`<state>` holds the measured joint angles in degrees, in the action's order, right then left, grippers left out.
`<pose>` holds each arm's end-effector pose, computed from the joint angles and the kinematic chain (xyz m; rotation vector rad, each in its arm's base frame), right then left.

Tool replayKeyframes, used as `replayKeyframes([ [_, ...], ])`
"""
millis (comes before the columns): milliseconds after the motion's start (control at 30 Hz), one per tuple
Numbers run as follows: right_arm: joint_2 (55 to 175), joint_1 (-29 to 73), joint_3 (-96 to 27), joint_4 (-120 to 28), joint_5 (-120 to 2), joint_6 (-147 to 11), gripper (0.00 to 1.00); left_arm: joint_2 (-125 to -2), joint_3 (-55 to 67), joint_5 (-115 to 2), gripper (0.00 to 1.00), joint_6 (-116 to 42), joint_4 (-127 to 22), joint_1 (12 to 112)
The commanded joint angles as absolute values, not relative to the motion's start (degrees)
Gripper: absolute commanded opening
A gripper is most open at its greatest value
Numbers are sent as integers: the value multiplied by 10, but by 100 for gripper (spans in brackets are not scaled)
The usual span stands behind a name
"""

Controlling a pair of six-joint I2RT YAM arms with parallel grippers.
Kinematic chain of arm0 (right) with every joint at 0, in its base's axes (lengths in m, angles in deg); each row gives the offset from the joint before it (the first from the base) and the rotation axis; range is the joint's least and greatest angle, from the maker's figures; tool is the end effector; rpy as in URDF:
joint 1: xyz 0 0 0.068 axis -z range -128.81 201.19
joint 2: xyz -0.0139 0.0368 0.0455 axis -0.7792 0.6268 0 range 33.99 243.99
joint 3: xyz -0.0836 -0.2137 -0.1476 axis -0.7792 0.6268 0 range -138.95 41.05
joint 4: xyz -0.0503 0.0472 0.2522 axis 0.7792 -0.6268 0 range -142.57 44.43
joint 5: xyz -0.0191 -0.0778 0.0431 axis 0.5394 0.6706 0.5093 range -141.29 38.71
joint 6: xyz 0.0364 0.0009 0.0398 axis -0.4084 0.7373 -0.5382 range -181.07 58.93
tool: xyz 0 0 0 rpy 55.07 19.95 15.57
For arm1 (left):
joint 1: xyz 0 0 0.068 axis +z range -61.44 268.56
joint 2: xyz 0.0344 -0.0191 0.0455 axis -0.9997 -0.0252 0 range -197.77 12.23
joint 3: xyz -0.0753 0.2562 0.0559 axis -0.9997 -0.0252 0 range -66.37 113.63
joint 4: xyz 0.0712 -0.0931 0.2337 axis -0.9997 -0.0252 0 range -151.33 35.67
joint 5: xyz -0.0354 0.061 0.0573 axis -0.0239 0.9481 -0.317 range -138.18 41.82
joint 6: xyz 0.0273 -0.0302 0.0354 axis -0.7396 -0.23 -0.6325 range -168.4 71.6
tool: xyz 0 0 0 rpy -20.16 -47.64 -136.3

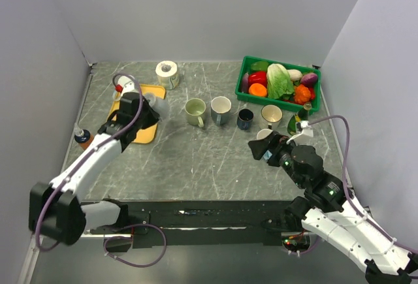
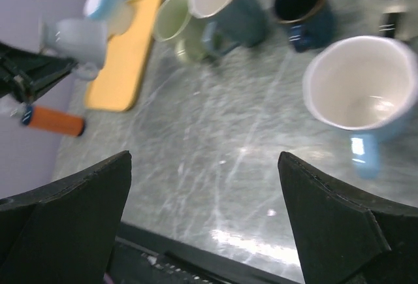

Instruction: Turn the mug right side up

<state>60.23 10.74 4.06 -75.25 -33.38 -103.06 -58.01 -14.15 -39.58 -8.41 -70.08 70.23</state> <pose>0.0945 0.0661 0.2999 0.2435 1.9278 0.6800 0.2608 -0.0807 0.2826 -0.4960 2.1265 -0.4249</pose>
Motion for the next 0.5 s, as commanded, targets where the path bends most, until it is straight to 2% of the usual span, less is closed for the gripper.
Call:
replayKeyframes([
  [0,623,110,72,-627,-451,-1025,100,-486,-155,-504,1,-46,-619,669],
  [267,688,94,97,-488,-552,-1076,100,-362,-197,-603,1,20,-567,645],
  [467,710,67,106,-391,-593,-1081,100,-354,-192,-721,1,44,-492,632],
])
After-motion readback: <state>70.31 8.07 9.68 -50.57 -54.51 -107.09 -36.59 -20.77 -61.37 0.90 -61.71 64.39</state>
